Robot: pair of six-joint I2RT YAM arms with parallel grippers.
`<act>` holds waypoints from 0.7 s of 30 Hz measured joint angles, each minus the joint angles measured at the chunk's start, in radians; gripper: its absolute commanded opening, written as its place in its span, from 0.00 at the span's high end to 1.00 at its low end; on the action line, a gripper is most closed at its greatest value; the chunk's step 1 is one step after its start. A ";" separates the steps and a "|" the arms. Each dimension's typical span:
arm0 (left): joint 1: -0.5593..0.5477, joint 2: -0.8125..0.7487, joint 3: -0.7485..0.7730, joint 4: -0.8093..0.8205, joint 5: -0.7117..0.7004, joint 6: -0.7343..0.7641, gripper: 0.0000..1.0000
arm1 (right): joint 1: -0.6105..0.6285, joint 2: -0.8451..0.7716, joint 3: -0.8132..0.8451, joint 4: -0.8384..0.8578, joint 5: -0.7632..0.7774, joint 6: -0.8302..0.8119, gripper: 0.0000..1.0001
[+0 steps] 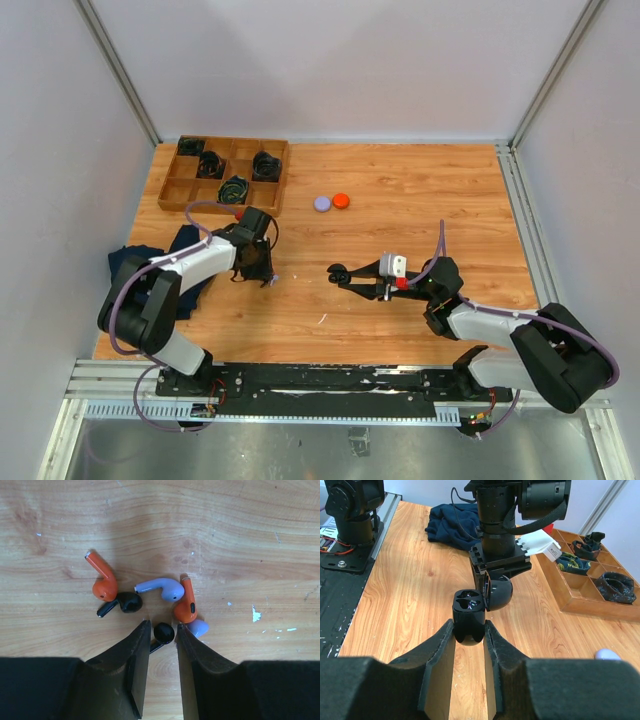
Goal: Insert the wireless bluetooth earbuds into the charging case
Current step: Pick up the earbud from the center of the board.
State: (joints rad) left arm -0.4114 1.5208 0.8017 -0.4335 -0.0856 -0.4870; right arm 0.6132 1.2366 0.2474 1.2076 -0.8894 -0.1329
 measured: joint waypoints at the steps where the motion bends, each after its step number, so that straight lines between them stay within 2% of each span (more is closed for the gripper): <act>1: -0.003 0.009 0.009 -0.008 -0.005 0.006 0.68 | 0.000 0.000 0.000 0.000 0.000 0.000 0.97; 17: -0.077 0.092 0.105 -0.113 -0.089 0.082 0.67 | 0.000 0.000 0.000 0.000 0.001 0.000 0.97; 21: -0.083 0.101 0.117 -0.125 -0.089 0.092 0.73 | 0.000 0.000 0.000 0.000 0.001 0.000 0.97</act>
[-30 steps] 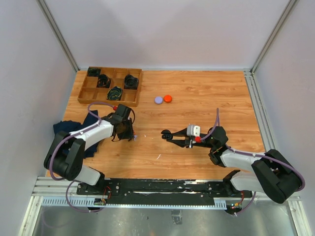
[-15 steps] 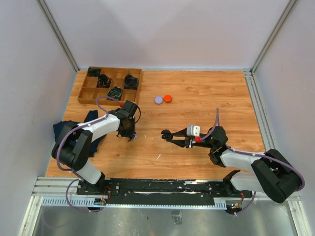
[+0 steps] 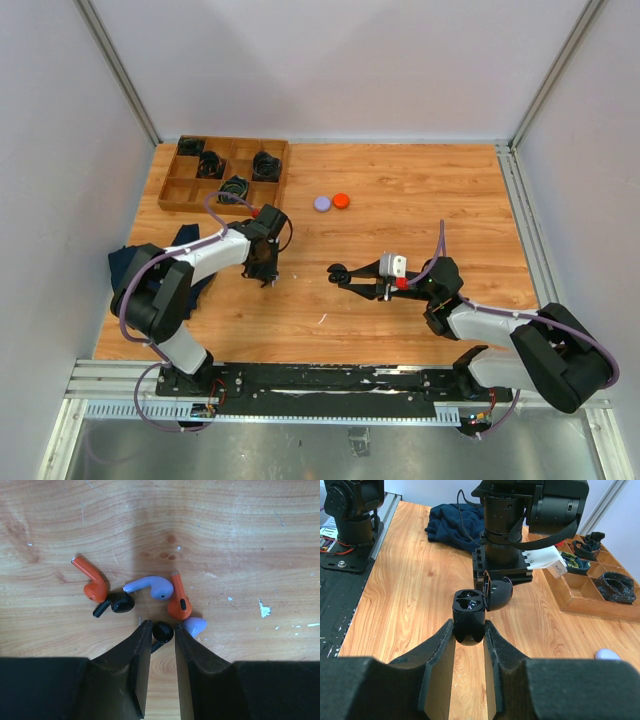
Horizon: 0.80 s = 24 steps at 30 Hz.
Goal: Insert the wireless bluetooth earbuds into the charging case
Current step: Pick up the earbud from the center of the board.
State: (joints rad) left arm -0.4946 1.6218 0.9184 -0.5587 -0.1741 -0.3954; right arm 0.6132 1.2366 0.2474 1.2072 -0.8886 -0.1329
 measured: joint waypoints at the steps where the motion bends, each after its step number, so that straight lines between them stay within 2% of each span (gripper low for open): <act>1: 0.000 0.000 0.000 -0.001 0.000 0.003 0.73 | 0.000 0.000 0.000 0.000 0.000 0.000 0.97; 17: -0.005 -0.019 -0.012 -0.023 0.001 0.002 0.84 | 0.000 0.000 0.000 0.000 0.000 0.000 0.97; 24: -0.005 -0.154 -0.049 -0.027 0.009 -0.036 0.83 | 0.000 -0.008 0.000 0.000 0.003 0.000 0.97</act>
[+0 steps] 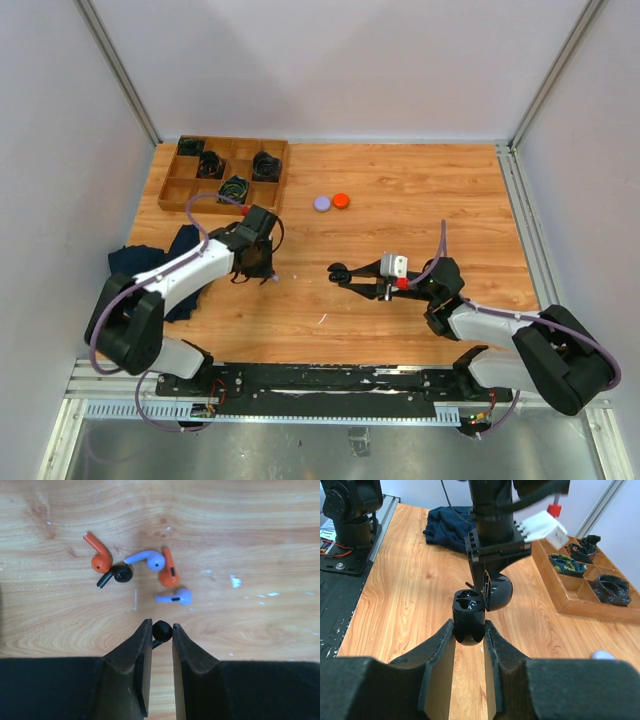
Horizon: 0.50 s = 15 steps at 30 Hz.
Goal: Insert the wireless bluetooth earbuds into the charging case
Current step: Pick up the earbud from the center of the board.
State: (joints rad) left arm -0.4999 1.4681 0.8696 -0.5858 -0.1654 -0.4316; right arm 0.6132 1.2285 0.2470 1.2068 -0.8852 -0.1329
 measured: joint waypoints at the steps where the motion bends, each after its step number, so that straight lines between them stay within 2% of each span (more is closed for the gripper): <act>1: 0.000 -0.038 -0.006 0.010 0.006 -0.007 0.83 | 0.000 -0.004 -0.001 0.001 0.002 0.000 0.97; 6: -0.016 -0.219 -0.026 0.086 0.029 -0.046 0.86 | 0.004 -0.035 -0.009 0.002 0.028 0.000 0.97; 15: -0.076 -0.420 -0.058 0.273 0.073 -0.105 0.84 | 0.010 -0.048 -0.011 0.030 0.109 -0.003 0.97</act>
State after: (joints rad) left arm -0.5762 1.0485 0.8120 -0.3126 -0.0925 -0.5369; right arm 0.6228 1.1805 0.2363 1.2366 -0.7757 -0.1364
